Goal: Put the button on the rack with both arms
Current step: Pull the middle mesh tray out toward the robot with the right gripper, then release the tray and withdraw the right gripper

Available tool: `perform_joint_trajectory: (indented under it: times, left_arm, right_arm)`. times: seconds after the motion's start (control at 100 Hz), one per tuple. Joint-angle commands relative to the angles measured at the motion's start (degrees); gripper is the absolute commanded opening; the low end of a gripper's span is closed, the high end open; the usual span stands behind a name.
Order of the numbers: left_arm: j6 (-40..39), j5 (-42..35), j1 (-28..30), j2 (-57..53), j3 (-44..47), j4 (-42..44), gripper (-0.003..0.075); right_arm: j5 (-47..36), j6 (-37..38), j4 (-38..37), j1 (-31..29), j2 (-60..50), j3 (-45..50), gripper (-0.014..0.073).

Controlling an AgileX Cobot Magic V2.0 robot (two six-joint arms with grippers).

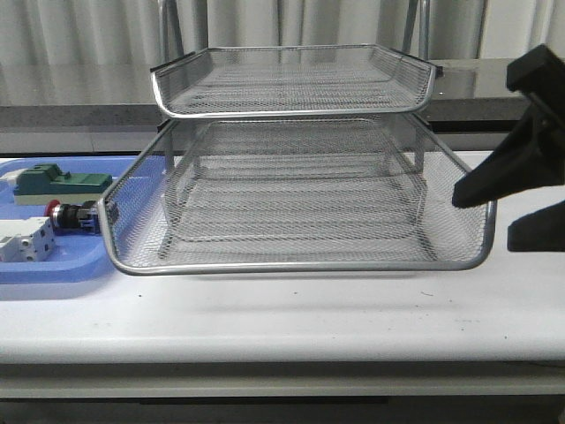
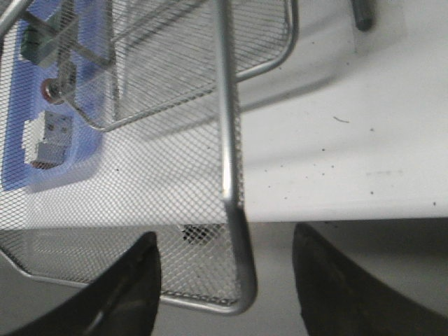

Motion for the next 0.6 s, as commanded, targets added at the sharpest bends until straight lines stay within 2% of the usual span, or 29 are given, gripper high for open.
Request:
perform_joint_trajectory:
  times: [0.0,0.12,0.22,0.42,0.59]
  left_arm:
    - [-0.44,-4.41,-0.11,-1.93,2.66,-0.29,-0.0020]
    - [-0.44,-4.41,-0.11,-1.93,2.66,-0.29,-0.0020]
    - [-0.44,-4.41,-0.11,-1.93,2.66,-0.29,-0.0020]
    - [-0.44,-4.41,-0.11,-1.93,2.66,-0.29,-0.0020]
    - [-0.44,-4.41,-0.11,-1.93,2.66,-0.29,-0.0020]
  right_arm:
    - [2.07,-0.29,-1.26,-0.28,-4.15,-1.12,0.0439]
    - [2.19,3.03,-5.42,-0.34,-7.47,-1.12,0.0438]
    - [3.63,8.85,-13.02,-1.32,-10.07,-1.61,0.0438]
    - [14.20,25.54,-38.44,-6.54,-13.75,-7.87,0.0438]
    - [20.93,35.96,-57.94,-9.89,-18.51,-15.66,0.0434]
